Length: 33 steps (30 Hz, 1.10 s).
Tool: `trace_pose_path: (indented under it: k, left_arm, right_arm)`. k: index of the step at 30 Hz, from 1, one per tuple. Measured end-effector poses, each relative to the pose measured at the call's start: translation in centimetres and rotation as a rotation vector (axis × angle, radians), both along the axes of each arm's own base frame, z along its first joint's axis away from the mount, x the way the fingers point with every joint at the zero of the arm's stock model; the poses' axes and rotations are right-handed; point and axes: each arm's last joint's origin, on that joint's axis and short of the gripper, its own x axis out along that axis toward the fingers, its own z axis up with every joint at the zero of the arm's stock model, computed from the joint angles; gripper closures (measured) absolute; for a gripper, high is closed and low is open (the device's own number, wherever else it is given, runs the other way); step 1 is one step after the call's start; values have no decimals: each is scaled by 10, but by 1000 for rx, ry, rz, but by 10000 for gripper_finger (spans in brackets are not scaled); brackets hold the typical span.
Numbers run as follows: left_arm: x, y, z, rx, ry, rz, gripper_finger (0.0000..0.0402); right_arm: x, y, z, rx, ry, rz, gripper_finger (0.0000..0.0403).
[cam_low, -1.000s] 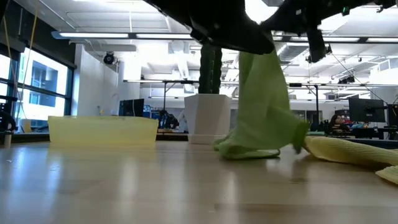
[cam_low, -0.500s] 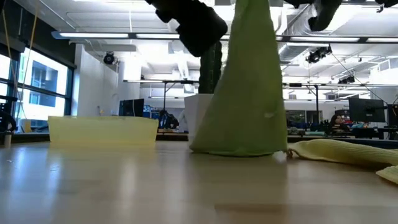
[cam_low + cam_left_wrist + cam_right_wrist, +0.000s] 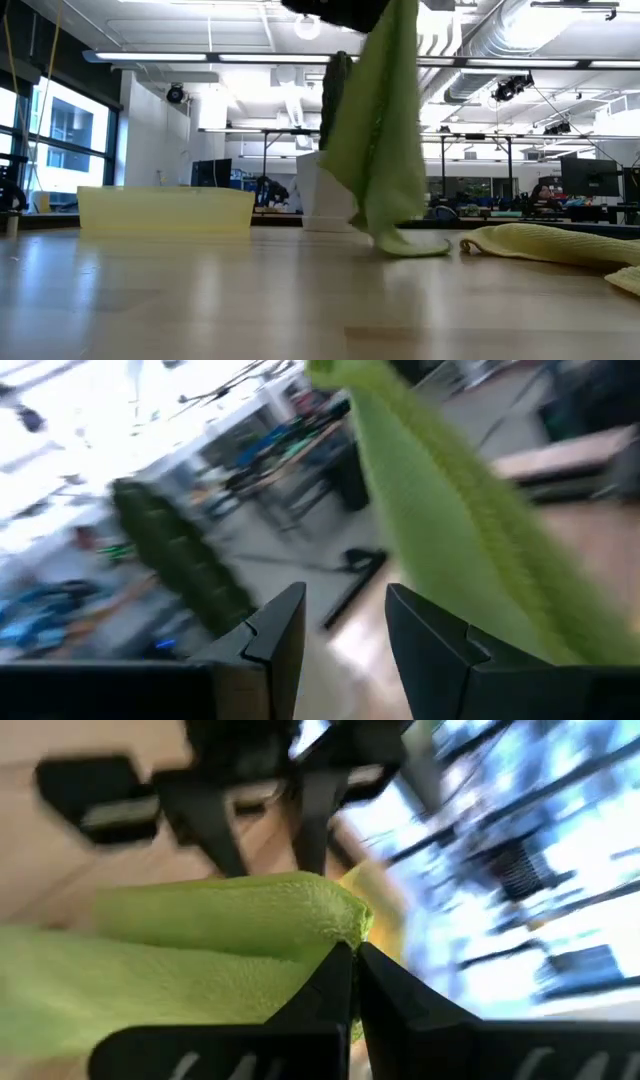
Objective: Roll microfiber towels into tight, uniform cylinder then place into a basket
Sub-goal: Fold the green microfiber towel
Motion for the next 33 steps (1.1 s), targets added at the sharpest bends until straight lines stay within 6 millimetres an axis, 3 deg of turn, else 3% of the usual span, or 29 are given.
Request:
trace_pose_path:
  k: [4, 9, 18, 25, 33]
  left_arm:
    - [4, -4, -1, -93, -95, -178, 271]
    - [9, -3, -1, -231, -211, -349, 271]
    - [14, 20, 7, -253, -326, -302, 271]
    - [14, 30, 8, -236, -352, -207, 271]
    - [12, 29, 8, -178, -297, -147, 271]
  right_arm:
    - [-16, -5, 21, 30, 130, -67, 403]
    - [-20, -1, 30, 6, 119, -86, 403]
    - [3, 6, 20, 53, 14, -398, 403]
    - [13, 8, 7, -18, 87, -400, 403]
    - [11, 7, 8, -30, 95, -404, 403]
